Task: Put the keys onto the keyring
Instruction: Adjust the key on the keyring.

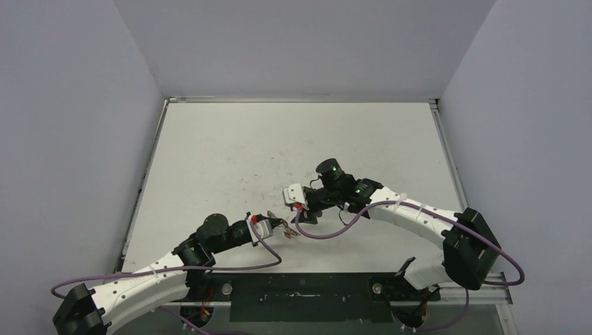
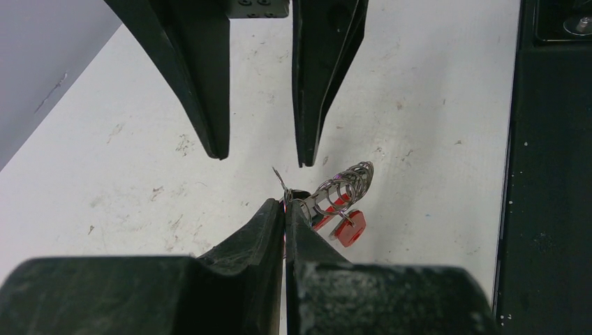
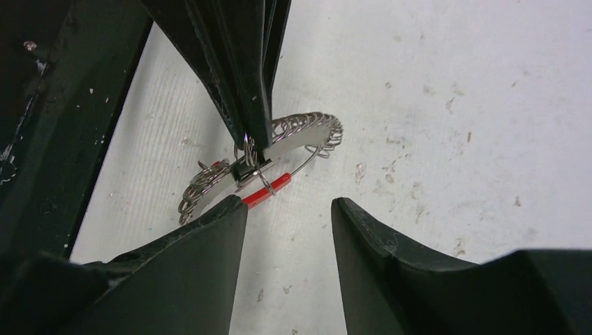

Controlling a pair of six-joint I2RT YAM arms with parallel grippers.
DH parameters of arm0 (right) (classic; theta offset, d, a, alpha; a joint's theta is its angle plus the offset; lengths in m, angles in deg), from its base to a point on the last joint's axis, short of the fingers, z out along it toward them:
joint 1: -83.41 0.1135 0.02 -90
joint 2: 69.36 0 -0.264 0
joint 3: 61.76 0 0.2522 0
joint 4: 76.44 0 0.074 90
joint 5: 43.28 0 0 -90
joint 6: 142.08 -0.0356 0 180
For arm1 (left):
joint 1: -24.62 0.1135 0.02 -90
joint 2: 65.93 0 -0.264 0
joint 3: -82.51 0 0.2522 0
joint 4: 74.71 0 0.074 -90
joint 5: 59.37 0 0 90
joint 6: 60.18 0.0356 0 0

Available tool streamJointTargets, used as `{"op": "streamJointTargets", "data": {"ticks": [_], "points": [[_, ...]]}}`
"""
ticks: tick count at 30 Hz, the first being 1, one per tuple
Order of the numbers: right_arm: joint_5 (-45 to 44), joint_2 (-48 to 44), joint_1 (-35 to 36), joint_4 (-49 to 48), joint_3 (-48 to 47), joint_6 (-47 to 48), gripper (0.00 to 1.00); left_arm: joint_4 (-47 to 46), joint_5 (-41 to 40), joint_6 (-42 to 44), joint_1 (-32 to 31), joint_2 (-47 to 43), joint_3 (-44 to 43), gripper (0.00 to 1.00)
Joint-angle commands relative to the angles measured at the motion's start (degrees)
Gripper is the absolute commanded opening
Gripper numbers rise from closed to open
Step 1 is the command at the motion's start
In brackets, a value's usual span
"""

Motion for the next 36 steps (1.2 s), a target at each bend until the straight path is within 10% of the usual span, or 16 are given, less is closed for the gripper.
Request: {"op": "streamJointTargets", "data": {"ticks": [1, 15, 36], "points": [[3.23, -2.48, -0.19, -4.68, -0.59, 0.70, 0.49, -3.40, 1.78, 0.62, -0.02, -0.52, -0.26, 0.00], [9.57, 2.35, 0.72, 1.95, -4.66, 7.01, 0.00, -2.95, 2.10, 0.61, -0.04, -1.10, -0.33, 0.00], [5.77, 1.27, 0.32, -11.96, 4.42, -5.40, 0.00, -6.71, 5.45, 0.32, -0.07, -2.80, -0.04, 0.00]]}}
